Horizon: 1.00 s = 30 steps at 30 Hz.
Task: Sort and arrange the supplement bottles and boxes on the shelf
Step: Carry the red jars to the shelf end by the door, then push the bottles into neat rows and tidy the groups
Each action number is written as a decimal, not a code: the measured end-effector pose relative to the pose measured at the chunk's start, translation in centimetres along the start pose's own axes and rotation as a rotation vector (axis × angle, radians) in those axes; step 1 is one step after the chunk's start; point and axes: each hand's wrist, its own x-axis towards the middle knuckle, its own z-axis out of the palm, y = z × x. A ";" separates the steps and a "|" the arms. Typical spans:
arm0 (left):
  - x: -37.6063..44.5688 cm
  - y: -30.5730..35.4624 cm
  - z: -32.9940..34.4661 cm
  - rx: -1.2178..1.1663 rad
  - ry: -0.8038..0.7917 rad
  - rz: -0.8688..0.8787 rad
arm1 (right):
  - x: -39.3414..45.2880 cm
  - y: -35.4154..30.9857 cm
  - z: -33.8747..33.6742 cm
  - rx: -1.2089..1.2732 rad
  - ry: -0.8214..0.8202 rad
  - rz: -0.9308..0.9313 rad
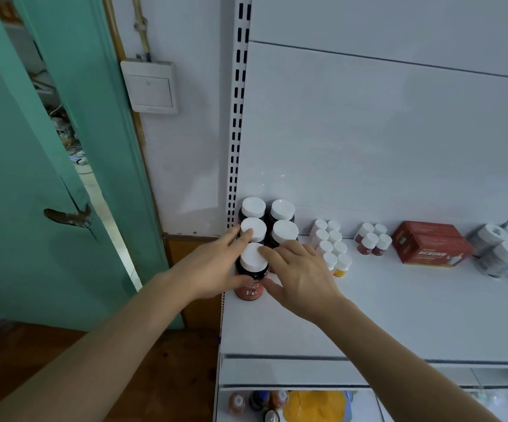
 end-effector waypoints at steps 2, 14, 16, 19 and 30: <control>0.0 0.0 0.0 -0.012 -0.003 -0.004 | 0.0 0.0 0.1 -0.008 0.002 -0.001; -0.4 0.6 -0.6 -0.031 0.033 -0.060 | -0.7 -0.4 -1.1 0.048 -0.031 0.069; -0.3 1.0 -1.1 0.010 0.144 -0.068 | -1.3 0.3 -1.7 0.060 -0.023 0.103; 0.4 2.9 -1.6 0.058 0.331 -0.021 | -2.4 2.3 -2.4 0.029 -0.008 0.146; 6.7 13.6 1.6 -0.008 0.366 0.182 | -6.3 12.0 -3.2 0.004 -0.191 0.331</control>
